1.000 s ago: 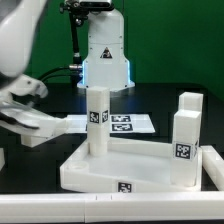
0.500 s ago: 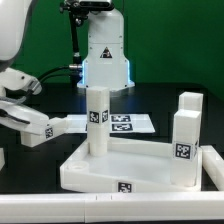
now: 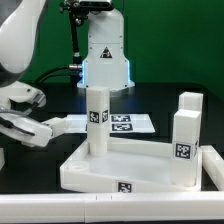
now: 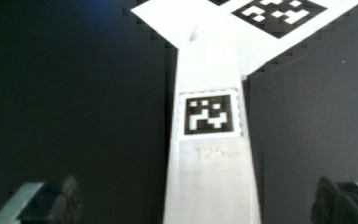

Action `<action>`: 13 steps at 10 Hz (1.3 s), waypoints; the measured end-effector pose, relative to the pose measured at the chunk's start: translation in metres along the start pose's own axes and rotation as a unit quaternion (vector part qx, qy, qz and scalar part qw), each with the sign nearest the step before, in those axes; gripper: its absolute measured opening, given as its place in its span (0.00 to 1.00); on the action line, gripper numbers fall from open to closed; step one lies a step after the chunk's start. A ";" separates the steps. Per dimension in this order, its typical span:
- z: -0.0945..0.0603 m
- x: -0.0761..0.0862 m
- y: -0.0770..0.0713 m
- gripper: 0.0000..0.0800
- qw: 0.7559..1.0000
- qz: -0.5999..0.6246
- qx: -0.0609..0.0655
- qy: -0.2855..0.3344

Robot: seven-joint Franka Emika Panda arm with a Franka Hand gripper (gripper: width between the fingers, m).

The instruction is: Assemble desk

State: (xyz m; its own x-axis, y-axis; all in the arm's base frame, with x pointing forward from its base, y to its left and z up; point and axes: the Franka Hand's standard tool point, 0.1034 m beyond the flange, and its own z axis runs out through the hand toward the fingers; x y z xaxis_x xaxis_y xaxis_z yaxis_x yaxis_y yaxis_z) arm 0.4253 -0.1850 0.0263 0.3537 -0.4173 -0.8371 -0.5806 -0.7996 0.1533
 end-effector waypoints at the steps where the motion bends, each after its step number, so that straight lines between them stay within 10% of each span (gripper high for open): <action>1: 0.003 0.002 0.000 0.81 1.000 0.000 -0.001 0.002; 5: 0.011 0.005 0.002 0.75 1.000 0.006 0.000 0.002; 6: 0.011 0.005 0.002 0.53 1.000 0.007 0.000 0.002; 9: 0.010 0.004 0.002 0.36 1.000 0.006 0.000 0.001; 13: -0.069 -0.033 -0.019 0.36 0.996 -0.027 0.014 0.083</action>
Offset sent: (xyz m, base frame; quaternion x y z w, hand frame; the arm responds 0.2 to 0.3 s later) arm 0.0000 0.0000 0.0000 0.0000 0.0000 0.0000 1.0000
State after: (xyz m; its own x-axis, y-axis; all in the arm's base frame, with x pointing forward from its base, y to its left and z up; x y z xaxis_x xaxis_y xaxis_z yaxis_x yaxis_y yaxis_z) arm 0.4754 -0.1858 0.0876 0.4998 -0.4421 -0.7448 -0.5777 -0.8109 0.0938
